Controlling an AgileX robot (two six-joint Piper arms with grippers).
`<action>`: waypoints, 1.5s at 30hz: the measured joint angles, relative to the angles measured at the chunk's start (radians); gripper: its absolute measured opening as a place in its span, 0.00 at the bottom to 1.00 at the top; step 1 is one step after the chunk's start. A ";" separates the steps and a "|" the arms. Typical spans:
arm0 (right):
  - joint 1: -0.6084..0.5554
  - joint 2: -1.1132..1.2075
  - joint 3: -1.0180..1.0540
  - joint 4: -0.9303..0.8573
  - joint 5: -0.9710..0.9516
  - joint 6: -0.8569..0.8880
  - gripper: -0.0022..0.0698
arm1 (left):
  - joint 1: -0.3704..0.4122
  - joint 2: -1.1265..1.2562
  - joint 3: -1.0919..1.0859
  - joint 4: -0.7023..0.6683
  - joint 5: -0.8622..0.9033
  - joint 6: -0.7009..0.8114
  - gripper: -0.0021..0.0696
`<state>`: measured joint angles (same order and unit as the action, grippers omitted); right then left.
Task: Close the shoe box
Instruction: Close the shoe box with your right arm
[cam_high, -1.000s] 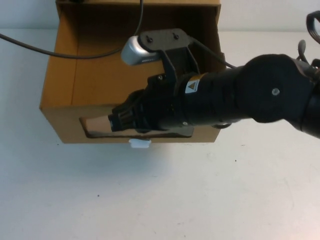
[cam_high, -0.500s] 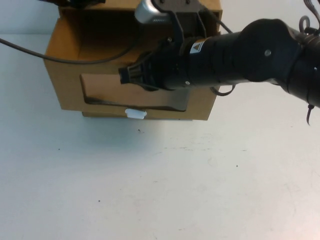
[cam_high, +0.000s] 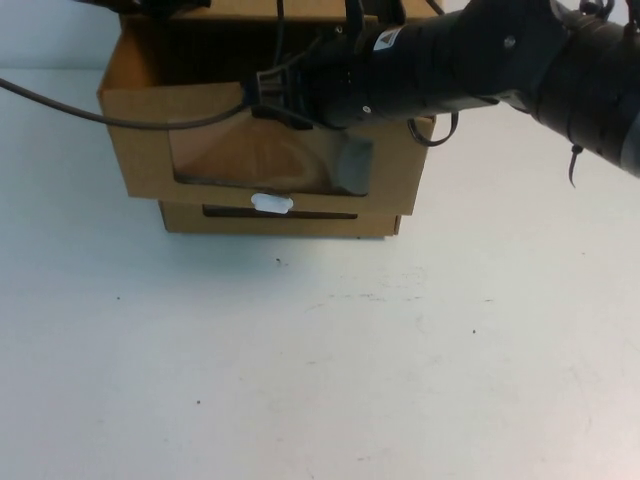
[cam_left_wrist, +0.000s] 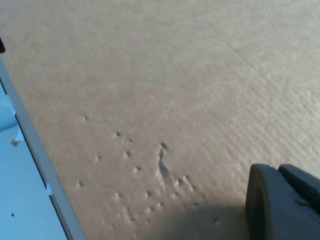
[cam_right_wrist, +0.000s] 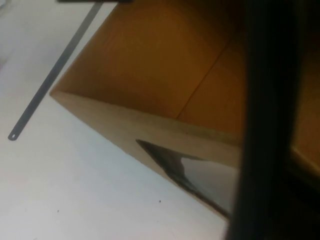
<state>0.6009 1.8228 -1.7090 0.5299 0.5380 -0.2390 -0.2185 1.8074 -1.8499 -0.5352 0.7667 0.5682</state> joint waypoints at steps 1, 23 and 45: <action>-0.002 0.009 -0.014 0.000 0.005 0.000 0.01 | 0.000 0.000 0.000 0.000 0.000 0.000 0.03; -0.026 0.038 -0.318 -0.306 0.703 0.126 0.01 | 0.000 0.000 0.000 0.002 0.005 0.000 0.03; -0.037 0.086 -0.319 -0.328 0.415 0.161 0.01 | 0.000 0.000 -0.004 0.002 0.007 0.000 0.03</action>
<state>0.5643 1.9090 -2.0279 0.2015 0.9530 -0.0781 -0.2185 1.8074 -1.8542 -0.5335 0.7741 0.5682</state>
